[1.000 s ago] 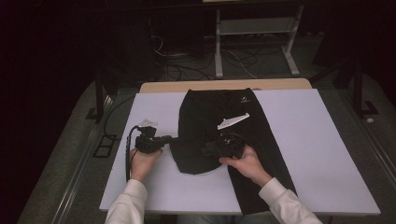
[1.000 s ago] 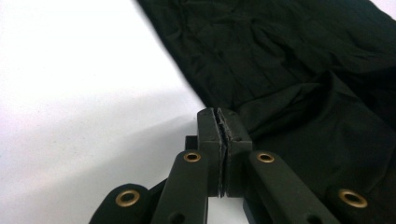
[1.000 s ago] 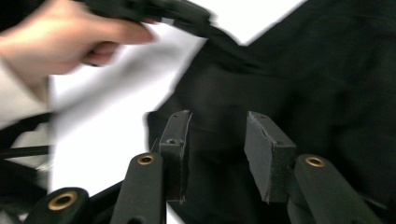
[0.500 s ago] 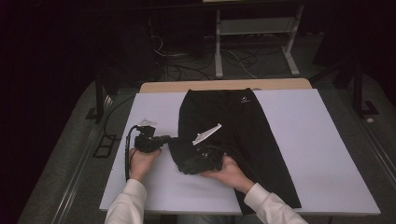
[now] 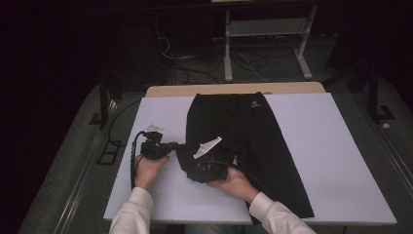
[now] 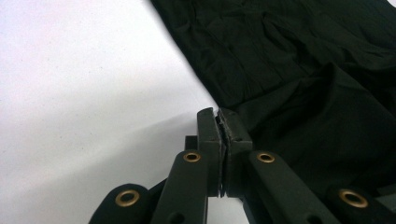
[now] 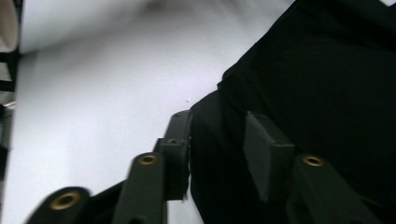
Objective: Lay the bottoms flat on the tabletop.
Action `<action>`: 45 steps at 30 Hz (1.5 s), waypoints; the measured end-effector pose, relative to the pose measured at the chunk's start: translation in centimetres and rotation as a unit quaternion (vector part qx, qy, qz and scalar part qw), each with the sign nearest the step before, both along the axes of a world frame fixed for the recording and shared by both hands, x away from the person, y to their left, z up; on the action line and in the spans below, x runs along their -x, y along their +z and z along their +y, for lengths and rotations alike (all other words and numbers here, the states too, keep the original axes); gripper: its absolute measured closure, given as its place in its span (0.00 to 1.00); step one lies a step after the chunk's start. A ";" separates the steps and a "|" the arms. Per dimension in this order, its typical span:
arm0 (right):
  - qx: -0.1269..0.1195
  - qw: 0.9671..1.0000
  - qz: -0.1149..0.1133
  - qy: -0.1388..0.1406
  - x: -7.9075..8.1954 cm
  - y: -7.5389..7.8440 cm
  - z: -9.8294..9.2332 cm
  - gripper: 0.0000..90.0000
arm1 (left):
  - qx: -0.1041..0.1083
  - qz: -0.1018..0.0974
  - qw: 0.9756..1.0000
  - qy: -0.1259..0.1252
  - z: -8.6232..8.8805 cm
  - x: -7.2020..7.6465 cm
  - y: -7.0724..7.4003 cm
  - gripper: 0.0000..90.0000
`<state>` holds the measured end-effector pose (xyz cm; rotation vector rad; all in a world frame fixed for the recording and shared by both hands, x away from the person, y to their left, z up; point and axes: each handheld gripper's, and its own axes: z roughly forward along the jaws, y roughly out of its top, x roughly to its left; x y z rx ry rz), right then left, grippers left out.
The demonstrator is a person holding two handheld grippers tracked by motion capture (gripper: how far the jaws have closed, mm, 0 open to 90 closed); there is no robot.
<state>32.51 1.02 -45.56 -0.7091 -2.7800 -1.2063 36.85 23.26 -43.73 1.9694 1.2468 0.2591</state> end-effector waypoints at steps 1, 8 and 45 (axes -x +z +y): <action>0.004 1.000 -0.009 -0.001 0.2 0.0 0.1 0.73 | 0.000 0.000 1.000 0.000 0.0 0.0 0.0 0.97; -0.012 1.000 0.008 0.009 0.4 -0.3 0.4 0.95 | 0.000 0.003 1.000 -0.002 0.0 0.1 0.0 0.97; -0.120 0.966 0.177 0.144 2.3 2.1 -5.5 0.97 | -0.046 -0.003 0.989 -0.137 0.8 10.6 4.1 0.98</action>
